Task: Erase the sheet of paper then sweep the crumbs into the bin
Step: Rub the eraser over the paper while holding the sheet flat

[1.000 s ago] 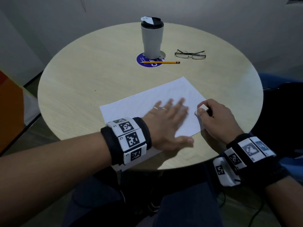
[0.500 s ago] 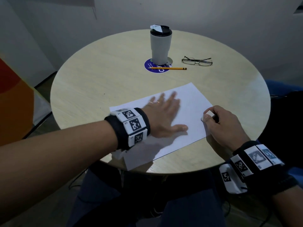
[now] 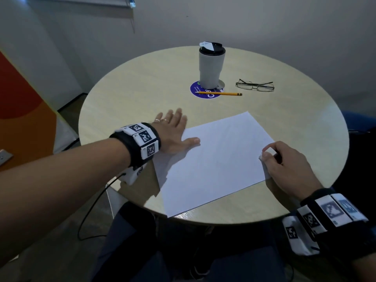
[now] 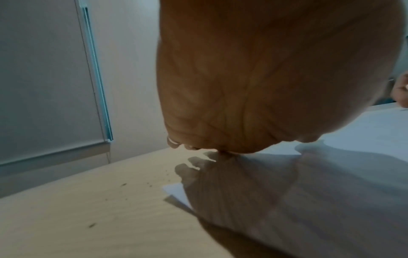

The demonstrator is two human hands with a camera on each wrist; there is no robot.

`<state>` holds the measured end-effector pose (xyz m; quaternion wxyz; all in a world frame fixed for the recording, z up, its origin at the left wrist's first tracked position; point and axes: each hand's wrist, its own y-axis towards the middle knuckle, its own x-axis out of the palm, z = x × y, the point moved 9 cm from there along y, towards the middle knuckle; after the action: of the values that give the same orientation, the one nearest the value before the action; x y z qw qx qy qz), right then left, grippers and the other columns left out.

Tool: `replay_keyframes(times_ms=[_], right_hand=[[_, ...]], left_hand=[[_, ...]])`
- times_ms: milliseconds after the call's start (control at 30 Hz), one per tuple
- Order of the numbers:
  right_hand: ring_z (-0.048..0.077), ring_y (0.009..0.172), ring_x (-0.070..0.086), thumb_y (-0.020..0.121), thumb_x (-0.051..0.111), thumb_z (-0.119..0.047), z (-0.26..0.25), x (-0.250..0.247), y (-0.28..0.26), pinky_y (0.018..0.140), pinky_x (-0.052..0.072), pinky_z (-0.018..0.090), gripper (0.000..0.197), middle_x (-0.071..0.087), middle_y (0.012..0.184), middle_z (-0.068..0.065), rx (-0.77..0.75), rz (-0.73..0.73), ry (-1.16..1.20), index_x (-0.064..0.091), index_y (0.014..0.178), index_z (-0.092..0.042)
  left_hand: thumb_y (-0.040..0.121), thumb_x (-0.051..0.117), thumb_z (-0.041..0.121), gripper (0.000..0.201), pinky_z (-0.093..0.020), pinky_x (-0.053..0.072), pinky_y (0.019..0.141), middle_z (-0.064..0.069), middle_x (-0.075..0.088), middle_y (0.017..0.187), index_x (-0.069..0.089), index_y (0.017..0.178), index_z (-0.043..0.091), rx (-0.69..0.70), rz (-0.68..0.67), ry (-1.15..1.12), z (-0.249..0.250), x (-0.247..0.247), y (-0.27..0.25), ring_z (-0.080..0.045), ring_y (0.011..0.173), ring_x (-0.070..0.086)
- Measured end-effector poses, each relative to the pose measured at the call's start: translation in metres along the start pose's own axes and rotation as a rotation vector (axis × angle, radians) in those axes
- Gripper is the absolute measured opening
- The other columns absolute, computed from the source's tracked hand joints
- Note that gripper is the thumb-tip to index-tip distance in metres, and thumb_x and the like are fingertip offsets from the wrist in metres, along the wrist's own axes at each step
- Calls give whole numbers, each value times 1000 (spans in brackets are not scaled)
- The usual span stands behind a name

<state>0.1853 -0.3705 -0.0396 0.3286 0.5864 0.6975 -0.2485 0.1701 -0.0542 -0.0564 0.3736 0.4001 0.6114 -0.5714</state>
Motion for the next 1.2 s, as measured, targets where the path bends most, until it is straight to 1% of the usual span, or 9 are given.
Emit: replay_keyframes(times_ms=[67,233,300,467,567,733,900,1100,1200], right_hand=[[-2,81,62,104,59,-21,1,0,1,63,35,8,12,73,88,-8,2,3,-3,65,95,-25],[-4,79,62,104,59,-21,-1,-1,-1,63,36,9,12,72,85,-7,-2,0,-1,65,95,-26],[-11,78,60,104,60,-19,-3,-1,-2,63,38,5,13,72,82,-6,-10,2,1,65,94,-24],[-10,77,60,105,59,-20,-3,-1,-1,63,38,4,14,72,86,-7,-9,1,-9,65,94,-26],[-11,78,60,105,59,-20,-2,-1,-1,63,38,4,14,72,85,-6,-12,2,-13,65,93,-26],[-13,81,59,104,61,-20,0,0,0,64,37,3,11,72,87,-9,-7,11,-9,65,95,-26],[-5,79,62,103,64,-24,-5,1,-5,64,38,6,7,70,87,-13,-20,-32,-45,67,97,-25],[12,76,66,98,72,-26,-16,4,-13,70,45,22,4,72,82,-5,-40,5,56,72,102,-25],[7,71,65,96,76,-26,-17,8,-17,70,47,22,9,72,81,-3,-49,-4,70,72,105,-25]], left_hand=[[93,13,86,107,-54,-4,129,-9,-30,170,-13,166,11,31,61,-18,8,-7,-6,-34,159,-18],[99,4,73,78,-47,-9,128,5,-28,171,-15,165,35,496,6,89,88,10,-33,-21,159,-22],[99,6,75,78,-46,-11,127,5,-29,170,-17,164,38,441,-9,65,76,15,-27,-22,158,-24],[91,11,89,107,-53,-10,128,-8,-32,169,-16,165,17,-34,43,6,-8,7,-14,-37,158,-22],[97,19,81,100,-53,-10,128,-8,-37,167,-18,165,17,42,61,-72,16,0,-32,-38,156,-26],[103,13,71,81,-53,-9,129,-2,-40,165,-22,164,31,270,-7,-53,94,12,-76,-34,156,-29],[103,13,72,79,-54,-7,129,1,-34,169,-17,165,33,277,-70,-74,120,34,-103,-35,157,-25],[104,13,70,76,-55,-2,129,3,-24,173,-3,166,30,235,-20,-126,107,43,-115,-36,159,-20],[103,13,70,72,-56,-3,129,4,-18,173,10,162,29,205,45,-204,104,46,-117,-35,159,-21]])
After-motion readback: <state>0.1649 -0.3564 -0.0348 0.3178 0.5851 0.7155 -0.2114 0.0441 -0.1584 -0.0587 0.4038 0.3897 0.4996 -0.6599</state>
